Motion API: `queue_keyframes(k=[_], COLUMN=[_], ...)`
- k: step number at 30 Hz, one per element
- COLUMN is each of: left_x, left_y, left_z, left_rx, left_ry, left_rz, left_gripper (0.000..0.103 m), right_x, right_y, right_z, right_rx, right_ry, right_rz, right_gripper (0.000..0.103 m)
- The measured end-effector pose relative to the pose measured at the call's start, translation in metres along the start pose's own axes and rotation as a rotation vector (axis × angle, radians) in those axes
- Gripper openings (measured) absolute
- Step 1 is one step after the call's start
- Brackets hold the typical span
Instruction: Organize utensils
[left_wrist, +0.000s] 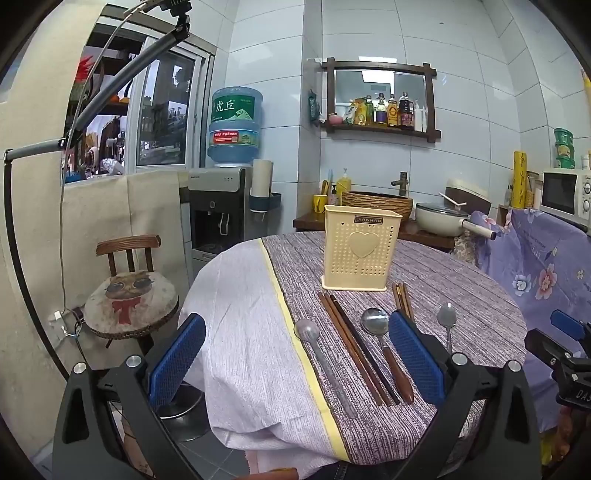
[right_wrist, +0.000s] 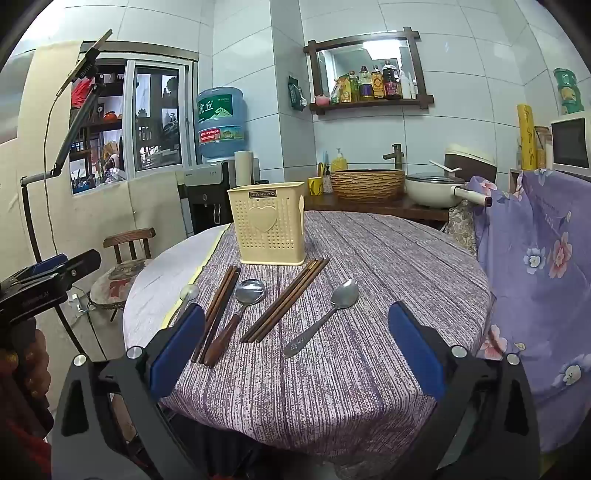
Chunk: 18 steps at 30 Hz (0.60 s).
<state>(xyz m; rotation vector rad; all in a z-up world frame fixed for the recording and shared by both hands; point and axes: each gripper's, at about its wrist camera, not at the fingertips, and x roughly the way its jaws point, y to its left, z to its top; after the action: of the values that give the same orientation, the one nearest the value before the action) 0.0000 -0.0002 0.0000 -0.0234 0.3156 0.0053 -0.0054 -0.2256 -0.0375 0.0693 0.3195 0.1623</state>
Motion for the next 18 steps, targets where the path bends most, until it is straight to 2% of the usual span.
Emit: queue_keyframes(k=[18], left_x=[0.0008], left_y=[-0.0012], left_z=[-0.0027], left_rx=[0.006], left_ry=[-0.009], left_rz=[0.015], left_gripper=[0.098], right_x=[-0.0012], right_y=[0.0002], right_z=[0.0006], right_rx=[-0.003], right_ry=[-0.001], right_rz=[-0.003], right_gripper=[0.098])
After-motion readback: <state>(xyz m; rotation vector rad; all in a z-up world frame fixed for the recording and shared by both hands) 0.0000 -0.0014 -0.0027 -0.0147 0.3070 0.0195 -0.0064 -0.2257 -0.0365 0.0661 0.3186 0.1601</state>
